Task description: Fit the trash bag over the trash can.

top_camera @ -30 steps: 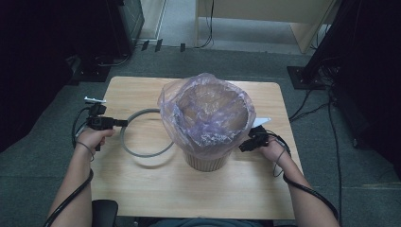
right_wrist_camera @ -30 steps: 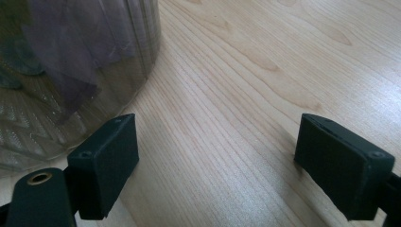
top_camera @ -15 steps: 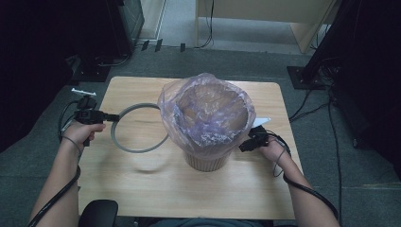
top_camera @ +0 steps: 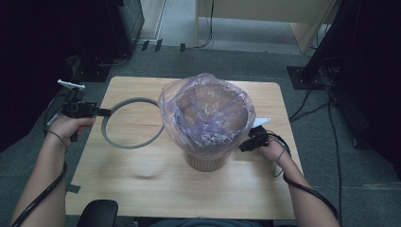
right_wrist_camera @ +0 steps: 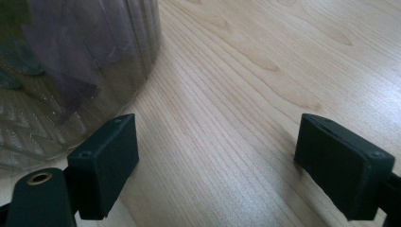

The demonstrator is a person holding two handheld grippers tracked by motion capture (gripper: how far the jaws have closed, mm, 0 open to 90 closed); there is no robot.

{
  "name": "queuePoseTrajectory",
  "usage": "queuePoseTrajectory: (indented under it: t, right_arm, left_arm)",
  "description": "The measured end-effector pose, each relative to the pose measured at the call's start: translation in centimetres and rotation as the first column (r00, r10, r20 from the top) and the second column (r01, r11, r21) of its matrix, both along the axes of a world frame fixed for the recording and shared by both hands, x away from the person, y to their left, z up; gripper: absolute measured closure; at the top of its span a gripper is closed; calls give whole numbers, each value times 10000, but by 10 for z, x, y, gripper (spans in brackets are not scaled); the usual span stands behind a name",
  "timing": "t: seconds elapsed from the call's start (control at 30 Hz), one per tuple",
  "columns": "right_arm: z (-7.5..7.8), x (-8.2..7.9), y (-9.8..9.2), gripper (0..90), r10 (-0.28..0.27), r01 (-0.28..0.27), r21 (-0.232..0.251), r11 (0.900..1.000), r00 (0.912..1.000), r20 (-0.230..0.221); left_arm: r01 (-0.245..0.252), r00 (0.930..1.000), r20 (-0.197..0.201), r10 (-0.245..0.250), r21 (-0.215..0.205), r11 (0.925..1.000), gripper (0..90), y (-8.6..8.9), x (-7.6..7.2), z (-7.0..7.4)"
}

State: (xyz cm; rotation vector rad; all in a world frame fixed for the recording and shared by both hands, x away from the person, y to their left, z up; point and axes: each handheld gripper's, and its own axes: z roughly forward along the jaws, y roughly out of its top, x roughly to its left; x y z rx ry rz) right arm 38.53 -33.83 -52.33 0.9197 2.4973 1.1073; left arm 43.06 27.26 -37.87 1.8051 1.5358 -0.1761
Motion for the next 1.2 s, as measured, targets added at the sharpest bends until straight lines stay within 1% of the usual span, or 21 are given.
queuePoseTrajectory:
  t: [0.13,0.23,0.4,0.53,0.63,0.77,0.9,0.97,1.1,1.2]
  right_arm:
    - [0,0,0,141,0,0,-1,10000,10000,-2]
    - [0,0,0,142,-8,8,-2,10000,10000,-13]
    - [0,0,0,142,-6,6,-2,10000,10000,-10]
    - [0,0,0,141,-3,3,-4,10000,10000,-6]
    - [0,0,0,141,1,-1,-4,10000,10000,-3]
    - [0,0,0,141,7,-7,-7,10000,10000,2]
    - [0,0,0,141,9,-9,-8,10000,10000,4]
    - [0,0,0,140,10,-10,-8,10000,10000,3]
    - [0,1,0,139,39,-39,-23,10000,10000,3]
    - [0,1,0,139,36,-36,-22,10000,10000,-8]
  left_arm:
    - [57,10000,51,-58,76,10000,844,0,0,15]
    - [145,9999,63,-146,33,9999,844,1,0,26]
    - [292,9996,21,-292,-8,9996,844,3,-1,40]
    - [254,9997,-11,-254,-181,9995,844,5,-2,50]
    - [282,9996,16,-282,-162,9995,844,7,-2,59]
    - [327,9995,17,-326,-283,9991,844,7,-1,70]
    - [455,9990,10,-455,-186,9988,844,6,-1,82]
    - [510,9987,21,-509,-206,9985,844,4,-1,88]
    - [595,9982,92,-592,-384,9975,844,2,0,99]
    - [816,9966,145,-810,-422,9958,845,-2,0,106]
